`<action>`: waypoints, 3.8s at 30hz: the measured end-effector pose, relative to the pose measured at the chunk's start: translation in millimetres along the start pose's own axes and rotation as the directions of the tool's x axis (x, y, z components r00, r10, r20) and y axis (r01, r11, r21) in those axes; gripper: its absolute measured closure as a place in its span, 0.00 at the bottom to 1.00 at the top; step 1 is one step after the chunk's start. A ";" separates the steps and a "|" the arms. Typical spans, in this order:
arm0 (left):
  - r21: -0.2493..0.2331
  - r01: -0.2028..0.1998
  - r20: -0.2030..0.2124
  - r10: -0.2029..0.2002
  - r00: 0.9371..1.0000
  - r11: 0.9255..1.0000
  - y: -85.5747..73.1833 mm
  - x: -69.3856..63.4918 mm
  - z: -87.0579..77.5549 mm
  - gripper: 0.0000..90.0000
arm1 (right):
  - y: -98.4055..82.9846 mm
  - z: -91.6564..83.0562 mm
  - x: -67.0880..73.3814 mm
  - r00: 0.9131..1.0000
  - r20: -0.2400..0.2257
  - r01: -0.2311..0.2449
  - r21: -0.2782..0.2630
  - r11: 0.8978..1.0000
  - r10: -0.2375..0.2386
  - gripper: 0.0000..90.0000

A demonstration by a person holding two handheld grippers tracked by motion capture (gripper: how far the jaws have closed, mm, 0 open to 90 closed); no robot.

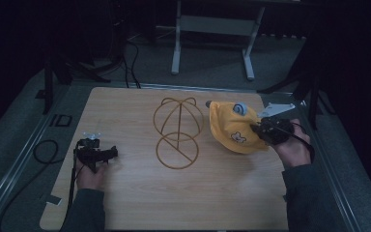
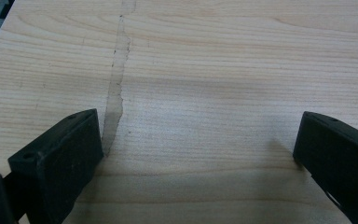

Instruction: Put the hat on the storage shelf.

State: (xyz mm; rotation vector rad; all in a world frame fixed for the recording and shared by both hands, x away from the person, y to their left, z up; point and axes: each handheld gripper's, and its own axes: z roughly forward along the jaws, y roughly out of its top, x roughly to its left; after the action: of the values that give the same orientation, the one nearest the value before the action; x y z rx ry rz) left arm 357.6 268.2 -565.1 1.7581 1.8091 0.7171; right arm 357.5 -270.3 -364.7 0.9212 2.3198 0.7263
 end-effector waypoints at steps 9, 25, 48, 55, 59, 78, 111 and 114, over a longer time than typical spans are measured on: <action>-0.001 0.000 0.000 0.000 1.000 1.000 0.0 0.0 0.1 0.01 | -0.9 -10.7 -3.1 1.000 -0.001 -0.006 -0.042 0.999 0.006 0.94; -0.001 0.000 0.000 0.000 1.000 1.000 0.0 0.0 0.1 0.01 | 8.7 -27.7 -2.7 1.000 -0.010 -0.003 -0.103 0.995 0.002 0.94; -0.001 0.000 0.000 0.000 1.000 1.000 0.0 0.0 0.1 0.01 | 25.2 -43.9 -0.1 0.997 -0.060 0.036 -0.175 0.984 -0.047 0.94; 0.000 0.000 0.000 0.000 1.000 1.000 0.0 0.0 0.0 0.01 | 26.5 -48.9 -0.2 0.995 -0.074 0.046 -0.194 0.980 -0.061 0.94; 0.000 0.000 0.000 0.000 1.000 1.000 0.0 0.0 0.0 0.01 | 27.7 -53.3 0.2 0.994 -0.079 0.053 -0.201 0.978 -0.070 0.94; 0.000 0.000 0.000 0.000 1.000 1.000 0.0 0.0 0.0 0.01 | 38.8 -65.3 6.3 0.986 -0.127 0.073 -0.260 0.963 -0.109 0.94; 0.000 0.000 0.000 0.000 1.000 1.000 0.0 0.0 0.0 0.02 | 95.3 -38.3 19.5 0.970 -0.174 0.127 -0.238 0.963 -0.171 0.94; 0.000 0.000 0.001 0.000 1.000 1.000 0.0 0.0 0.0 0.01 | 101.2 -36.3 21.7 0.968 -0.178 0.131 -0.240 0.962 -0.176 0.94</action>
State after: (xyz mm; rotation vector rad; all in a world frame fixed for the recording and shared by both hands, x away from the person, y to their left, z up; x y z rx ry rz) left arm 357.7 268.2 -565.1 1.7581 1.8089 0.7164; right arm 365.5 -201.7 -279.6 0.5820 2.3821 1.0308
